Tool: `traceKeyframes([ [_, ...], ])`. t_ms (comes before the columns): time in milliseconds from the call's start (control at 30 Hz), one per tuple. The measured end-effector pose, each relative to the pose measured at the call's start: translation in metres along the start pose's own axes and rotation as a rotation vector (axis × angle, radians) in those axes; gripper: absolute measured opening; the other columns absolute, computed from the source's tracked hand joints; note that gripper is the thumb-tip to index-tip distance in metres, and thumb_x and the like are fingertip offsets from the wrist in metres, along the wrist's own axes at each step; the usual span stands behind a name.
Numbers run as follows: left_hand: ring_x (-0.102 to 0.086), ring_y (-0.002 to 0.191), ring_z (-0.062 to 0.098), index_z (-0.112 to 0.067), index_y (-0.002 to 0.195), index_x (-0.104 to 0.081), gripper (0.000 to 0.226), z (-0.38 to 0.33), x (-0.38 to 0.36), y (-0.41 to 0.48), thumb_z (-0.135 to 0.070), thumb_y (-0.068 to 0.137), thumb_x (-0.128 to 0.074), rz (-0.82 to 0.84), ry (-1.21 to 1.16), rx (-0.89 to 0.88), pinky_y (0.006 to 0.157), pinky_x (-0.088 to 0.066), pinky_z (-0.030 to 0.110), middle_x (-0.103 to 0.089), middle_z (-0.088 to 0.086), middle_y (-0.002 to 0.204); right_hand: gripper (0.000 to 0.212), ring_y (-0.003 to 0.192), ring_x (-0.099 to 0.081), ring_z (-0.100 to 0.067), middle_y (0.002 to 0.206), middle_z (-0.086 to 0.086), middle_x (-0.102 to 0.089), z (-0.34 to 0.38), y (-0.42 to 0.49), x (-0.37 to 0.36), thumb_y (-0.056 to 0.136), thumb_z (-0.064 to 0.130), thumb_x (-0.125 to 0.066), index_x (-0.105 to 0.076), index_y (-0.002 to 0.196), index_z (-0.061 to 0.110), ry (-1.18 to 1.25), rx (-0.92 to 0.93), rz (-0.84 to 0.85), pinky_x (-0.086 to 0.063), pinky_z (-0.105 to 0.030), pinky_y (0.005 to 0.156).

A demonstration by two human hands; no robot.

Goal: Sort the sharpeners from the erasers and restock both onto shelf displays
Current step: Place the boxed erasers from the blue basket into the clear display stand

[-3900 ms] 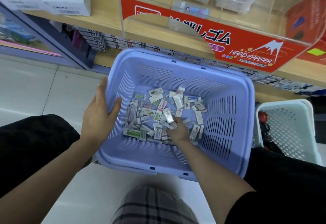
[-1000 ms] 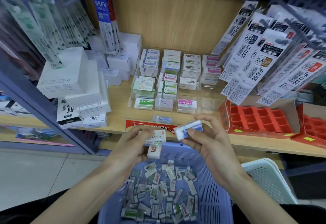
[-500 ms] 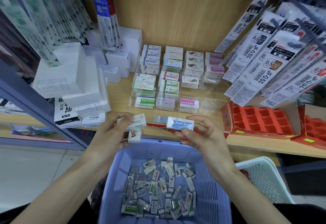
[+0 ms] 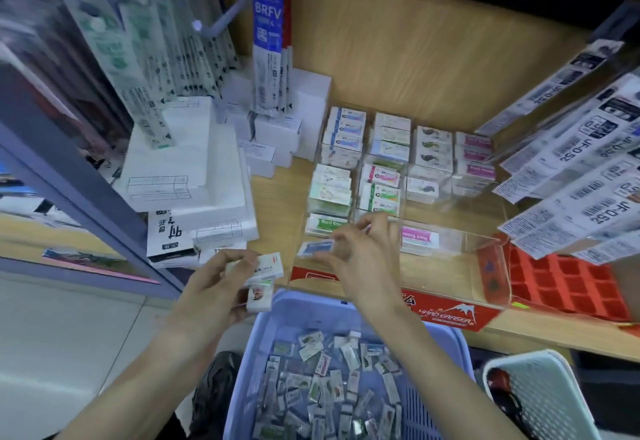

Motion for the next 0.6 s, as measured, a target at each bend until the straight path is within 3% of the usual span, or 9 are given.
traceKeyframes([
  [67,-0.067,0.061,0.013,-0.014,0.089,-0.061,0.006,0.001,-0.001,0.001,-0.017,0.092,-0.056,0.012,-0.002,-0.002,0.050,-0.052,0.019,-0.069,0.004,0.082,0.040,0.101,-0.024,-0.014,0.104,0.004,-0.031,-0.009,0.005,-0.013,0.074,0.059,-0.066,-0.069,0.094,0.025,-0.112,-0.080,0.133,-0.027,-0.029,0.097],
  [167,-0.067,0.061,0.012,-0.015,0.086,-0.062,0.007,0.002,-0.003,0.002,-0.017,0.091,-0.057,0.020,-0.016,-0.009,0.050,-0.051,0.019,-0.069,0.002,0.079,0.041,0.112,-0.032,-0.023,0.112,-0.001,-0.038,-0.011,0.012,-0.016,0.078,0.060,-0.063,-0.069,0.099,0.025,-0.268,-0.114,0.179,-0.028,-0.038,0.105],
  [333,-0.065,0.072,0.020,-0.016,0.085,-0.062,0.009,0.002,-0.014,0.003,-0.018,0.092,-0.057,0.041,0.009,-0.026,0.053,-0.051,0.020,-0.068,0.008,0.087,0.029,0.116,-0.039,-0.030,0.118,-0.009,-0.043,-0.001,0.017,-0.020,0.088,0.039,-0.059,-0.067,0.106,0.017,-0.568,-0.098,0.204,-0.030,-0.043,0.101],
  [400,-0.064,0.076,0.022,-0.015,0.087,-0.061,0.008,0.003,-0.020,0.002,-0.018,0.092,-0.056,0.060,0.012,-0.028,0.056,-0.053,0.022,-0.067,0.011,0.091,0.030,0.114,-0.042,-0.030,0.117,-0.009,-0.043,0.000,0.017,-0.019,0.088,0.038,-0.059,-0.066,0.107,0.015,-0.567,-0.097,0.196,-0.033,-0.042,0.098],
  [500,-0.064,0.080,0.024,-0.015,0.089,-0.061,0.007,0.004,-0.026,0.002,-0.019,0.092,-0.056,0.086,-0.007,-0.025,0.063,-0.054,0.026,-0.067,0.012,0.093,0.051,0.115,-0.045,-0.031,0.119,-0.009,-0.046,-0.006,0.016,-0.017,0.082,0.053,-0.062,-0.059,0.117,0.016,-0.488,-0.089,0.203,-0.031,-0.047,0.105],
  [600,-0.064,0.083,0.025,-0.017,0.090,-0.062,0.007,0.002,-0.030,0.000,-0.020,0.091,-0.056,0.114,-0.005,-0.043,0.061,-0.052,0.025,-0.067,0.012,0.095,0.041,0.110,-0.051,-0.024,0.118,-0.006,-0.047,-0.010,0.006,-0.006,0.084,0.042,-0.066,-0.061,0.115,0.015,-0.168,-0.026,0.137,-0.037,-0.039,0.102],
])
Point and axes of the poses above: each hand's wrist, its own y-axis towards the middle knuckle, its own x-axis out of the back of the hand, z = x × y, the point moved 8 cm from there along y, towards the middle knuckle
